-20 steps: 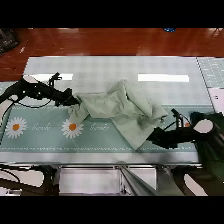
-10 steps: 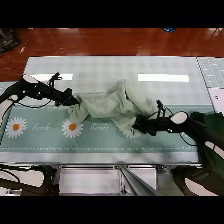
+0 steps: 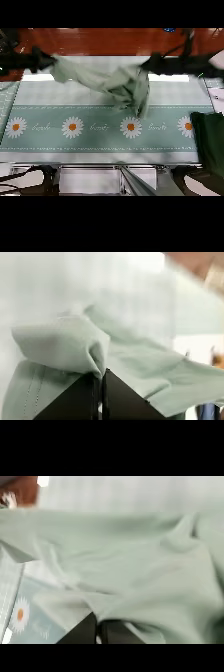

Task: Fold the shirts.

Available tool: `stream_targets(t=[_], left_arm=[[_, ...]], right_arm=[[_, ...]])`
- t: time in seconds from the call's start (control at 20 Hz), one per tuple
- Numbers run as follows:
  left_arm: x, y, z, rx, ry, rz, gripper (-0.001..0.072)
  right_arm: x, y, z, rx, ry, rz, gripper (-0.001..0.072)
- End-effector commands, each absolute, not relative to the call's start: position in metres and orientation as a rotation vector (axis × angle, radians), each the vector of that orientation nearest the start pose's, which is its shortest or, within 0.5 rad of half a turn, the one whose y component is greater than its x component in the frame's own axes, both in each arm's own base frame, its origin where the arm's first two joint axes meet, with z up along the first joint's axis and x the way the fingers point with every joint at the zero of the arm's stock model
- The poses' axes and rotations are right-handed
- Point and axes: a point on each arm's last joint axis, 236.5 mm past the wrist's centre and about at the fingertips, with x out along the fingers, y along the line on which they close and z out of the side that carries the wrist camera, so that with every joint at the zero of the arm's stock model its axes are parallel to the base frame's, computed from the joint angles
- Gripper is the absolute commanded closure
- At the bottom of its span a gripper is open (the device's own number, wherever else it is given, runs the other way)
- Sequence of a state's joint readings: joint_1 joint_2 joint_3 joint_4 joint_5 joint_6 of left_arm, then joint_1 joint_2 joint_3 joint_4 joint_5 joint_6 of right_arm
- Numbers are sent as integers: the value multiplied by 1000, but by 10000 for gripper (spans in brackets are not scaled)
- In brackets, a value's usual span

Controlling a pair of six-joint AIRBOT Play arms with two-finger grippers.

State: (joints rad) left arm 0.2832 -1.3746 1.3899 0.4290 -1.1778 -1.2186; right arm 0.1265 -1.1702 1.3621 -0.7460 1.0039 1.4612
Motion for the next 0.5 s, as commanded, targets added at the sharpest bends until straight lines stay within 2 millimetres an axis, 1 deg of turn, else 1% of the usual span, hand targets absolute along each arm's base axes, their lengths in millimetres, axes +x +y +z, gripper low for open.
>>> stream_targets(t=[0.0,0.05,0.1,0.15,0.2,0.25,0.3,0.35,0.4,0.45], left_arm=[[446,-47,347,-689,365,-622,690],[432,-44,379,-644,298,-619,690],[414,-41,410,-600,233,-612,690],[397,-41,435,-553,175,-605,690],[375,-40,459,-501,114,-589,690],[353,-40,481,-449,57,-568,690],[330,-42,499,-398,9,-542,690],[308,-44,514,-345,-37,-505,690],[287,-51,522,-296,-64,-481,690],[270,-61,523,-237,-68,-458,690]], right_arm=[[386,162,365,344,498,626,693],[371,157,397,301,433,623,693],[354,154,424,257,373,621,693],[332,151,450,218,310,621,693],[311,149,468,197,263,627,692],[291,147,480,180,223,626,693],[271,142,487,151,198,610,692],[254,138,487,122,198,595,693],[237,132,484,94,213,576,693],[221,127,478,71,234,557,692]])
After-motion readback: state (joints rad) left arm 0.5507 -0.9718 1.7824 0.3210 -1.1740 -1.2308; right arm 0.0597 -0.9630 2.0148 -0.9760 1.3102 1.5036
